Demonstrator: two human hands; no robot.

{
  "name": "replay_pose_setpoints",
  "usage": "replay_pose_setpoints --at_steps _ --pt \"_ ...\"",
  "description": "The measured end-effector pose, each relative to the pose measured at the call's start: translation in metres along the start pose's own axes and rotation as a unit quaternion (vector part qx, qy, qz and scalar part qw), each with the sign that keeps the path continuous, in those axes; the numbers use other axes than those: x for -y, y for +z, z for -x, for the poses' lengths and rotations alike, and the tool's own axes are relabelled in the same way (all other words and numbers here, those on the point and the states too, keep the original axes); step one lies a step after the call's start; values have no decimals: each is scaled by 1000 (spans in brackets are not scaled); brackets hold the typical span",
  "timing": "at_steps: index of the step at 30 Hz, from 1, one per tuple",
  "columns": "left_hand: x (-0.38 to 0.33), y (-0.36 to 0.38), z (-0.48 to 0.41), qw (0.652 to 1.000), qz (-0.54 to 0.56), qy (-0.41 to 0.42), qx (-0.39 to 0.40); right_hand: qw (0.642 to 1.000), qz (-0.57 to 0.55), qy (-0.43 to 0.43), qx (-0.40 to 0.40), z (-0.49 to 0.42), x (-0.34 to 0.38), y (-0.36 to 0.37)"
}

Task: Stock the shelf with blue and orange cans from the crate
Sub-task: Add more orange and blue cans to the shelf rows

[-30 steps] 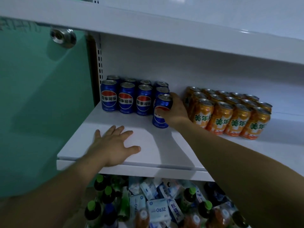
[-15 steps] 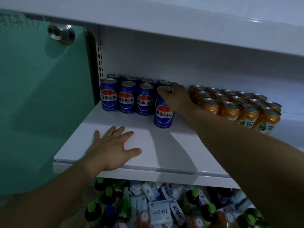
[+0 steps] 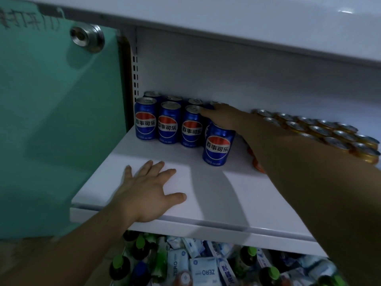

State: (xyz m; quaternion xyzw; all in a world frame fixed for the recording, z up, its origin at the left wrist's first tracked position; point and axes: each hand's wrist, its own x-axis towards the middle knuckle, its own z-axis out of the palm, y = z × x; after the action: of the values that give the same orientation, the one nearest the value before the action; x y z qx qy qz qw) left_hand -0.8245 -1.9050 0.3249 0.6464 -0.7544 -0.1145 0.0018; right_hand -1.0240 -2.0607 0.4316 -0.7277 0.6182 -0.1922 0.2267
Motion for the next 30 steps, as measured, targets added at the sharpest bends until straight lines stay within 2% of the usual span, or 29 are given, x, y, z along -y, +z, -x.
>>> replay_pose_setpoints --at_steps 18,23,27,30 --pt "0 -1 -1 1000 4 5 -6 999 -30 4 -18 14 6 -2" --pt "1 0 -3 1000 5 3 1 998 35 9 -60 30 7 -4" --pt "0 -2 -3 1000 15 -1 17 993 113 -21 -40 70 7 -13" --pt "-3 -12 1 999 18 -14 29 988 146 6 -52 113 -1 -22"
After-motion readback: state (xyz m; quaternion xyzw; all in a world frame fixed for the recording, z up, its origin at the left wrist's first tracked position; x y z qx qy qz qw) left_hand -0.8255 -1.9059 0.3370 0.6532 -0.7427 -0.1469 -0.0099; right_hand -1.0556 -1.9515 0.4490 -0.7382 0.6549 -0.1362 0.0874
